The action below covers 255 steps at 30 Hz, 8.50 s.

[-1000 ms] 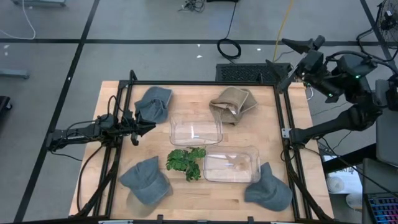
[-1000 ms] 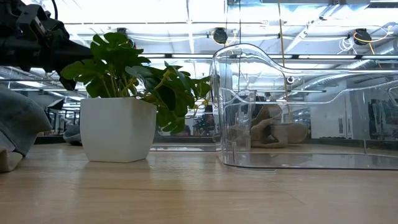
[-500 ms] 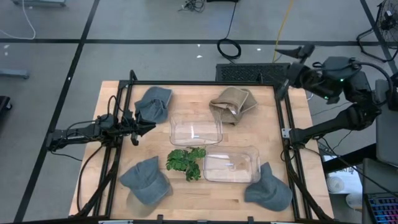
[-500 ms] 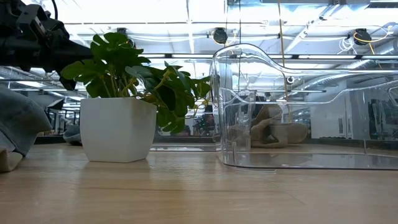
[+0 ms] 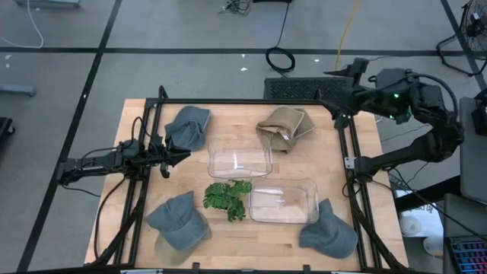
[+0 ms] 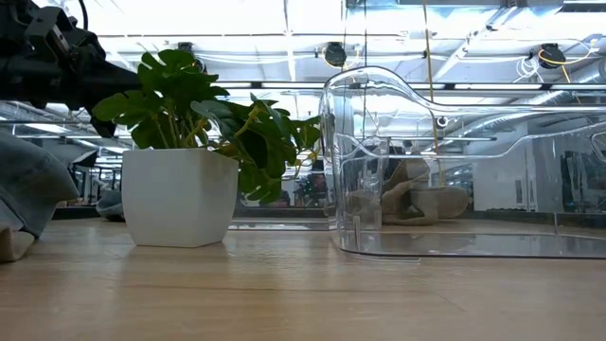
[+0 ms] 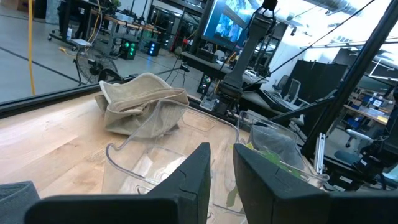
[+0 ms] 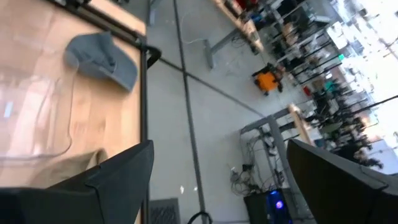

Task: Pick & Place hat
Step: Put the top left brown cap into the bottom transparent bin

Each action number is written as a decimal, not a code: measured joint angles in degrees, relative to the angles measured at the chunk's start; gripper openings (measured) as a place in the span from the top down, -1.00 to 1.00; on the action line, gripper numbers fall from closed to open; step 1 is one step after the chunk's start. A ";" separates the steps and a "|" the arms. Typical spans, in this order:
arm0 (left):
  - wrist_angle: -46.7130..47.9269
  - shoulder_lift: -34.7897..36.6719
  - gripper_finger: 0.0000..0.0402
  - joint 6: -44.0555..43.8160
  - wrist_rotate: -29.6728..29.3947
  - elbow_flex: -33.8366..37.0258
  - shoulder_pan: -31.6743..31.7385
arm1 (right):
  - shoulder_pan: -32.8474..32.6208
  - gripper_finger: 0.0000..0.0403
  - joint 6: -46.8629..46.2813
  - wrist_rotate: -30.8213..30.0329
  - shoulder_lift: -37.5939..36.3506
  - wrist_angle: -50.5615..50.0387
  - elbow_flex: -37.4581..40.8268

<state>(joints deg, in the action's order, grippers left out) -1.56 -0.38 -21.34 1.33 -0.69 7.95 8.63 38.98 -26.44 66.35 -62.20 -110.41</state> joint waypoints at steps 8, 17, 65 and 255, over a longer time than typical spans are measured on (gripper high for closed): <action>0.00 0.01 0.62 -0.04 0.01 0.00 0.02 | 10.61 -0.77 2.56 7.67 2.04 -0.85 0.00; 0.00 -0.01 0.62 0.00 0.01 0.00 0.02 | 21.81 -0.77 6.70 17.14 4.78 -0.84 0.00; 0.00 0.02 0.62 0.02 0.01 0.00 -0.01 | 36.74 -0.77 13.16 37.60 19.07 -6.49 11.74; -10.16 0.02 0.61 -39.85 0.85 0.00 0.02 | -35.75 1.00 -37.24 -31.61 12.06 101.07 55.91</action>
<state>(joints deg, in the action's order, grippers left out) -11.72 -0.36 -61.19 2.19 -0.69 7.97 -27.11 1.74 -58.05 78.41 38.87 -54.50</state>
